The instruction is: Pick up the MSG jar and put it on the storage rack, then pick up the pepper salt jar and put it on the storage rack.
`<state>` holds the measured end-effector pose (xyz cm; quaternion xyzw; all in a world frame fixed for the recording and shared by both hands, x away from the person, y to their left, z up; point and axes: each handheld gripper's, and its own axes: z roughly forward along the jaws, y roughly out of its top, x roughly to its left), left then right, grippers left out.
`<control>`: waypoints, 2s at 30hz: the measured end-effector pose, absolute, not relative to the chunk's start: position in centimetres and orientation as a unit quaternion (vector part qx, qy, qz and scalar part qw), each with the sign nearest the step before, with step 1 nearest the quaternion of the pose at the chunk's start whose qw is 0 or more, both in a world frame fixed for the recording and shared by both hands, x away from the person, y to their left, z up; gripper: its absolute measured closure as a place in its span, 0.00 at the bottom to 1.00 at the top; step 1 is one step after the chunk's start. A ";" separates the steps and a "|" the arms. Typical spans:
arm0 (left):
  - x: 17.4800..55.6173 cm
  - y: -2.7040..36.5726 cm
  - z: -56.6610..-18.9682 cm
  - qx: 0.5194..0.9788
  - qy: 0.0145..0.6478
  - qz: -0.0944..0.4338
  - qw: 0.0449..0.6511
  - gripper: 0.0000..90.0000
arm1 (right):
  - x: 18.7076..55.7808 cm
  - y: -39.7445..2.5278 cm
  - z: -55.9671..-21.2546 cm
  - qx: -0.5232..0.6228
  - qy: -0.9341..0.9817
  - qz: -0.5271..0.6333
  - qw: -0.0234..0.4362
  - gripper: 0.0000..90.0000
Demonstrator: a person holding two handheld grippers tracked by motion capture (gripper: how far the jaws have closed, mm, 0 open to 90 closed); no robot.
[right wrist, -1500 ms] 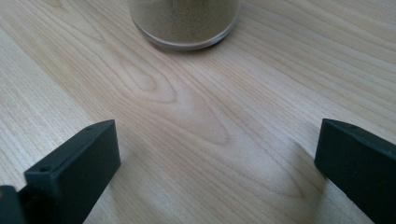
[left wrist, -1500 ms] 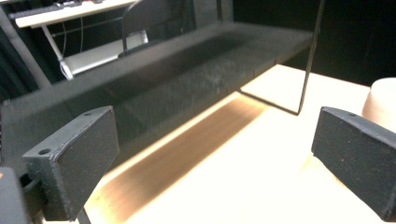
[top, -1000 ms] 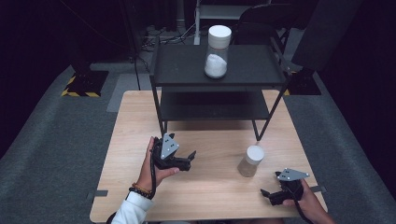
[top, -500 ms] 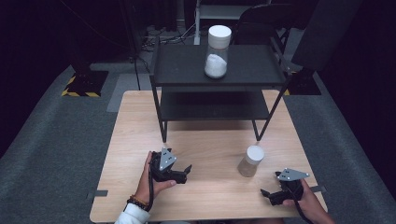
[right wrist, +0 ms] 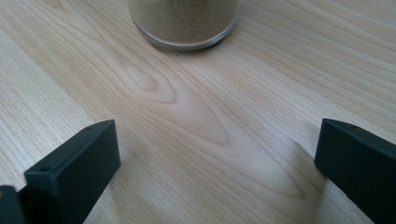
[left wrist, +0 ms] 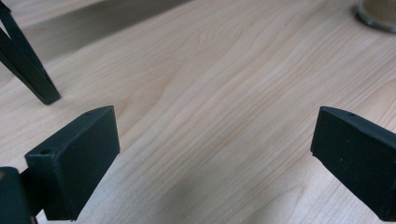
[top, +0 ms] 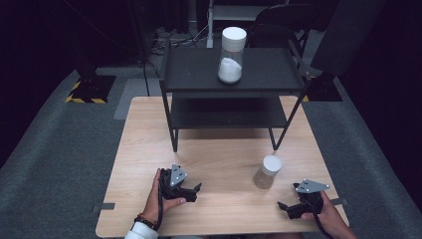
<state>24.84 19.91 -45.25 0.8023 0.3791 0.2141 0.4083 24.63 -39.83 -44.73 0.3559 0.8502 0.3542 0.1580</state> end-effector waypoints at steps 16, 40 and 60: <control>25.5 19.2 -45.5 0.821 0.385 0.208 0.367 0.01 | 24.6 -39.8 -44.7 0.356 0.850 0.354 0.158 0.00; 27.4 19.1 -44.8 0.835 0.404 0.165 0.337 0.01 | 24.6 -39.8 -44.7 0.356 0.850 0.354 0.158 0.00; 27.5 19.1 -44.8 0.834 0.404 0.165 0.336 0.01 | 24.7 -39.8 -44.7 0.353 0.851 0.354 0.157 0.00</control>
